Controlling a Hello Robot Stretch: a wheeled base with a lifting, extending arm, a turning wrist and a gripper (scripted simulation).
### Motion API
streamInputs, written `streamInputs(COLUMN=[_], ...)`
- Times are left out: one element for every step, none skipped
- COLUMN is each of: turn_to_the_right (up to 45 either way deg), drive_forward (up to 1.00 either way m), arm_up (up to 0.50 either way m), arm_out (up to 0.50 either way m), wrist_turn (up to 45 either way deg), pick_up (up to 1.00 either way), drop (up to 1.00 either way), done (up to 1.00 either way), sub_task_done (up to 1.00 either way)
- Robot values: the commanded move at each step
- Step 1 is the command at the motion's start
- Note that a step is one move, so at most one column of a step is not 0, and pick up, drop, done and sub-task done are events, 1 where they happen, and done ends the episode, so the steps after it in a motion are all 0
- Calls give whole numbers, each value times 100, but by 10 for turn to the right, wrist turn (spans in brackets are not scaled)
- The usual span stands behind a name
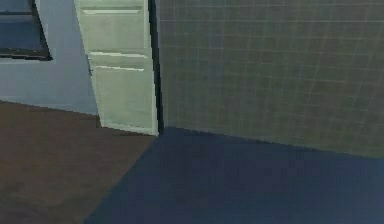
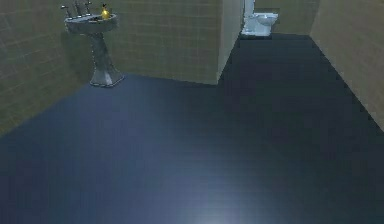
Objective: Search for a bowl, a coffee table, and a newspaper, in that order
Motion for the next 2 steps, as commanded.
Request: streamInputs(turn_to_the_right=[0, -270], drive_forward=[10, 0], arm_up=[0, 0], arm_out=[0, 0], wrist_turn=[0, 0], pick_up=[0, 0], drop=[0, 0], done=[0, 0], sub_task_done=[0, 0])
